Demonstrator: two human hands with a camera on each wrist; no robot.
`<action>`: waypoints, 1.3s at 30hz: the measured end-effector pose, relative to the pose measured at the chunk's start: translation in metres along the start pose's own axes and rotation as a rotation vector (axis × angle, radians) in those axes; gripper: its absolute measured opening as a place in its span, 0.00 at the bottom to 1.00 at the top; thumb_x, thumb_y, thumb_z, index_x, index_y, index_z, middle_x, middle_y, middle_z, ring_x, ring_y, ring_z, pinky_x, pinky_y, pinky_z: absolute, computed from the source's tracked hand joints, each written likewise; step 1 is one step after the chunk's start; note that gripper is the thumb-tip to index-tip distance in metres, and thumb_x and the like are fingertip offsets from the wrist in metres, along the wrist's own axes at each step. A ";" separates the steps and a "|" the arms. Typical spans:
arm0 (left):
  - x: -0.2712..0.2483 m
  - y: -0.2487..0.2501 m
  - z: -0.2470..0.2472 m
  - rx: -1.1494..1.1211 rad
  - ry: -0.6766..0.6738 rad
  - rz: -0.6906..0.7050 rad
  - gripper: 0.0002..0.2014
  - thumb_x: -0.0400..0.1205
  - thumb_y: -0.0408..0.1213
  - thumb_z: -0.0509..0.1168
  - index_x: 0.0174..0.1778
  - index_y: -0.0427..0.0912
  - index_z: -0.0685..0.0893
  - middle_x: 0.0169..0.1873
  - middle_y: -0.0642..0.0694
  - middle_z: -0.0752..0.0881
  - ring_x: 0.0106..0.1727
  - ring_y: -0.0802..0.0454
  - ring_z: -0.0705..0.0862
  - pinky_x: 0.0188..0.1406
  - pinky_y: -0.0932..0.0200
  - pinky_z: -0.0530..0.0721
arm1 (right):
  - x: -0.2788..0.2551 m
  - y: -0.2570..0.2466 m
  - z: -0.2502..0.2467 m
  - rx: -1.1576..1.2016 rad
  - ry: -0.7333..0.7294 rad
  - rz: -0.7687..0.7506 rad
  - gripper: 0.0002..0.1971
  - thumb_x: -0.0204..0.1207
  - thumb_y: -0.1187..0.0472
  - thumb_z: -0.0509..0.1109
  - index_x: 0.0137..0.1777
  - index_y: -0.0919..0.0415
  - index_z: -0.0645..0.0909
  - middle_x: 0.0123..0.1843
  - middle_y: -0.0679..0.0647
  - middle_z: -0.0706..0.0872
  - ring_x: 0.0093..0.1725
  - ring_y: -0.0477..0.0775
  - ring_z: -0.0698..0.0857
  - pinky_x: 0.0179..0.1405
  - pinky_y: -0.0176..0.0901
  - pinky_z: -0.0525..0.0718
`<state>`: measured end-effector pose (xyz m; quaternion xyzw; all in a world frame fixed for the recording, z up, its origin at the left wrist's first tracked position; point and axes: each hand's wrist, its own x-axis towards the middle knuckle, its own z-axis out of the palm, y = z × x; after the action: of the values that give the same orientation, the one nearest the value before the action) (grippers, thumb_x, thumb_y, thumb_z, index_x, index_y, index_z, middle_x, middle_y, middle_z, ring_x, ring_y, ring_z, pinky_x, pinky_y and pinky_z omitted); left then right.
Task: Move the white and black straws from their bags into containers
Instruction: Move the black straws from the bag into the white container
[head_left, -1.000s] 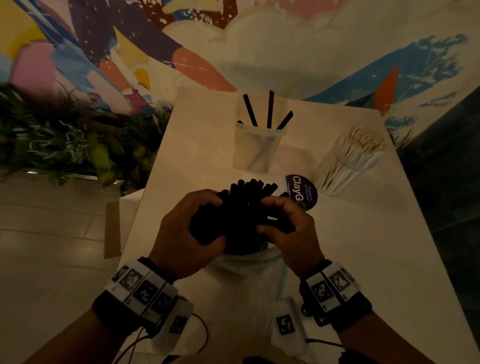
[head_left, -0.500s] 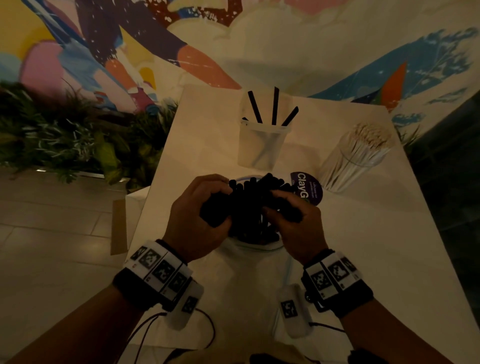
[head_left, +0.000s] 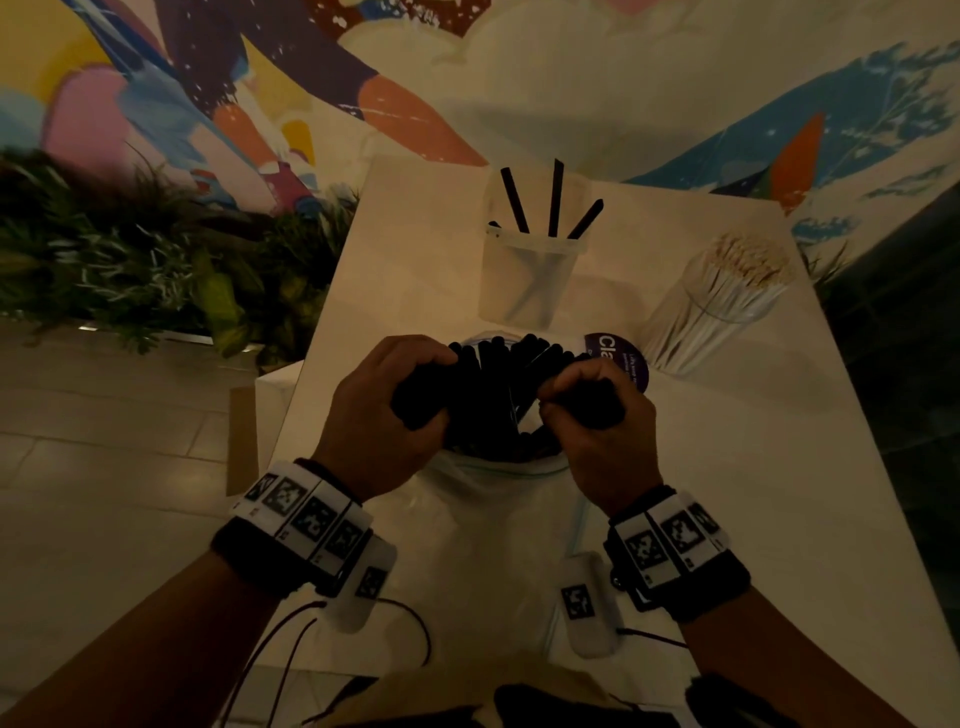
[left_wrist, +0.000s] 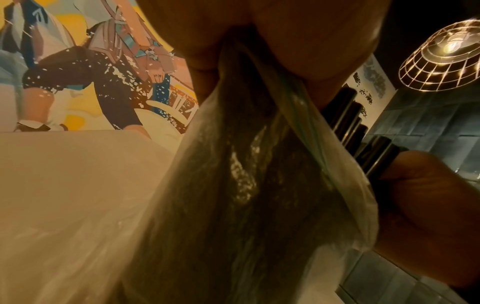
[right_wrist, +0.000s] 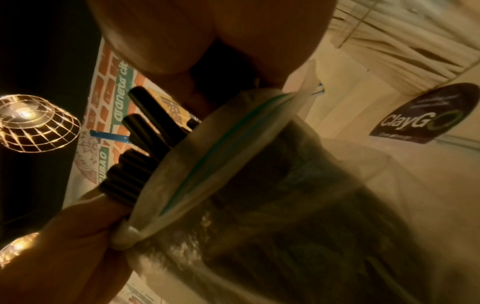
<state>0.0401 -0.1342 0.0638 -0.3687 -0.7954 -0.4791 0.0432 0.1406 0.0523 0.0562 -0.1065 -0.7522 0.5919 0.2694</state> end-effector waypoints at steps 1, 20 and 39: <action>0.000 0.000 0.000 -0.003 0.001 -0.001 0.18 0.69 0.39 0.64 0.56 0.41 0.81 0.53 0.47 0.83 0.55 0.54 0.81 0.58 0.61 0.80 | -0.001 0.005 0.000 -0.039 -0.021 0.026 0.14 0.67 0.78 0.72 0.38 0.57 0.79 0.37 0.56 0.86 0.37 0.51 0.84 0.39 0.36 0.83; -0.002 0.001 -0.002 0.000 -0.007 -0.003 0.18 0.70 0.40 0.63 0.58 0.50 0.78 0.53 0.54 0.80 0.54 0.57 0.81 0.55 0.58 0.82 | 0.010 -0.009 0.003 -0.032 0.015 0.061 0.16 0.67 0.81 0.70 0.37 0.59 0.74 0.38 0.63 0.86 0.36 0.63 0.84 0.36 0.51 0.85; 0.001 0.000 -0.001 0.011 -0.018 -0.037 0.20 0.70 0.40 0.63 0.59 0.44 0.81 0.54 0.51 0.82 0.55 0.56 0.82 0.55 0.58 0.83 | 0.010 -0.007 -0.002 -0.077 -0.153 0.224 0.08 0.67 0.62 0.71 0.34 0.50 0.75 0.38 0.58 0.84 0.44 0.64 0.84 0.49 0.63 0.84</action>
<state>0.0387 -0.1341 0.0647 -0.3578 -0.8051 -0.4721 0.0293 0.1339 0.0566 0.0661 -0.1546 -0.7760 0.5954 0.1394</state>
